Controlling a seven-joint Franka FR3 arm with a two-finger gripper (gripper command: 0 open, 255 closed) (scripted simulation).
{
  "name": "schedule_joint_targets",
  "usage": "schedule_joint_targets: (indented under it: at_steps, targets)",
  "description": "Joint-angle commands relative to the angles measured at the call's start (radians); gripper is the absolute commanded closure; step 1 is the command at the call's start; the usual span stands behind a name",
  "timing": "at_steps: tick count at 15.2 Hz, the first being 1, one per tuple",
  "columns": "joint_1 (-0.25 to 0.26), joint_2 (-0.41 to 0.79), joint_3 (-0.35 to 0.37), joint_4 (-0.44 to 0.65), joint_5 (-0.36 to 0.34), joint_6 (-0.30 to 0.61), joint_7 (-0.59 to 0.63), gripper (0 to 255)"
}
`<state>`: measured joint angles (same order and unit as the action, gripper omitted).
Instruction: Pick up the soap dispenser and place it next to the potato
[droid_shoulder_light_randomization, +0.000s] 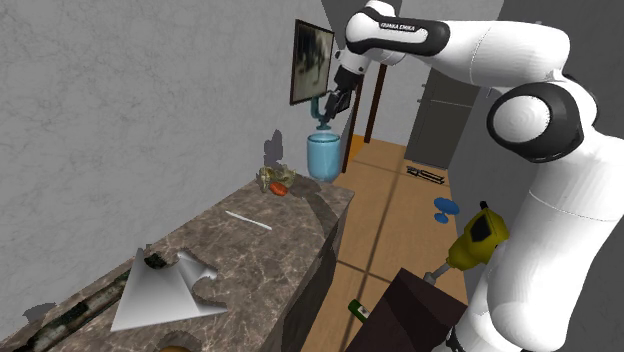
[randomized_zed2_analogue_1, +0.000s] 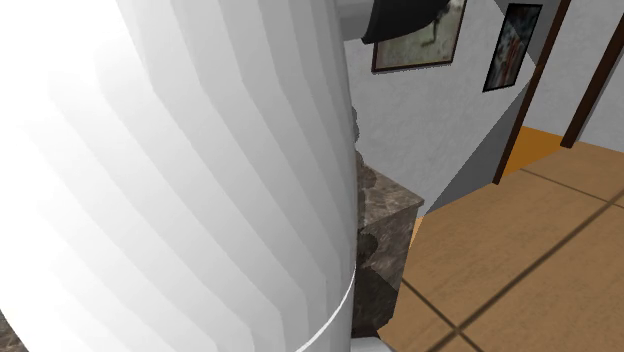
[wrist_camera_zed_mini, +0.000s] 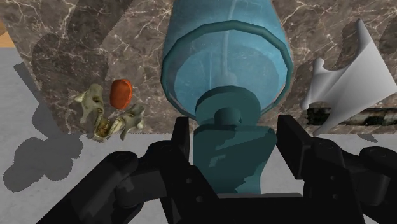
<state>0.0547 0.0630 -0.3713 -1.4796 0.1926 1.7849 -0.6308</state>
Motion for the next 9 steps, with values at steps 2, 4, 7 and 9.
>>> schedule_joint_targets:
  at_steps: [2, 4, 7, 9]
  targets:
    - [-0.003, 0.011, -0.002, 0.055, 0.004, -0.044, 0.004, 255]
    - [-0.006, 0.024, -0.004, 0.099, 0.009, -0.076, 0.006, 255]
    - [0.027, -0.025, 0.019, 0.044, -0.023, -0.057, 0.057, 255]
    - [0.057, -0.069, 0.045, -0.009, -0.052, -0.038, 0.109, 255]
